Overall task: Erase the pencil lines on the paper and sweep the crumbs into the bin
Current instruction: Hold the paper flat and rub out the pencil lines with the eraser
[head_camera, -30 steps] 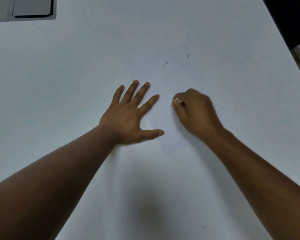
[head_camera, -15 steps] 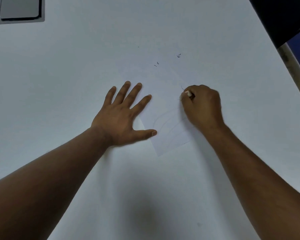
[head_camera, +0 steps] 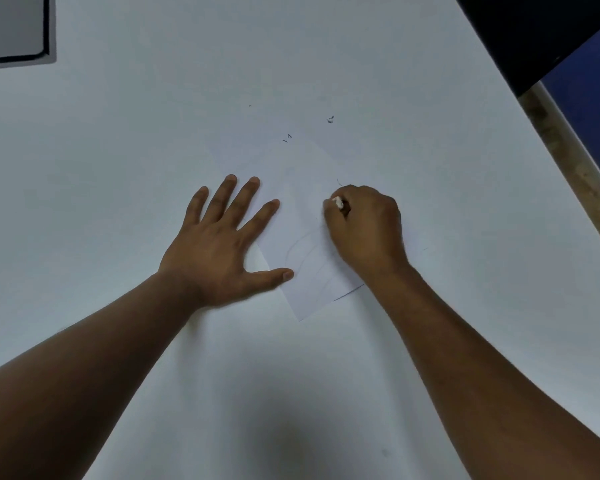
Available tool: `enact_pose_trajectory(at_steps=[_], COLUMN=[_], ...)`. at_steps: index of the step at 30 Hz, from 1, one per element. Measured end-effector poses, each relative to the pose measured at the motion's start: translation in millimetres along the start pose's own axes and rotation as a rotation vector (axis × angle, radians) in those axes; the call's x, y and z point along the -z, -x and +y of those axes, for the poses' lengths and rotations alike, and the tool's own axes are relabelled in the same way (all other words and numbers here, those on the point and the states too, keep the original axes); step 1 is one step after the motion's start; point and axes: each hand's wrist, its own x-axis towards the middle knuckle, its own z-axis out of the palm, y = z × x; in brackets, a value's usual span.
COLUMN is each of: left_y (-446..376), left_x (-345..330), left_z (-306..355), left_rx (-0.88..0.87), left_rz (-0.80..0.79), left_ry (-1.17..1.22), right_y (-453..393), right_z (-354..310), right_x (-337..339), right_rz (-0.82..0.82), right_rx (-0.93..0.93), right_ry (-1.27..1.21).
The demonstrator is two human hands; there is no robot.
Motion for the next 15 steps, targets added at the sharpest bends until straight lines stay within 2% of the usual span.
enact_pose_trajectory(at_steps=[3,6,11,15], left_y=[-0.2,-0.8,-0.3,-0.4], left_x=[0.4,1.2,0.7,1.4], left_z=[1.2,0.4,0.5,0.8], left_rx=[0.001,0.005,0.001,0.002], left_rz=[-0.010,-0.020,-0.003,-0.012], left_ry=[-0.002,-0.012,-0.007,-0.014], right_y=[-7.2,-14.9,0.7,-22.7], right_z=[26.4,47.9,27.1,57.5], right_x=[13.2,24.5,9.0,29.2], right_rz=[0.069,0.092,0.039,0.092], right_rx=[-0.035,-0.131,0.059,-0.045], right_ry=[0.115,0.115,0.060,0.150])
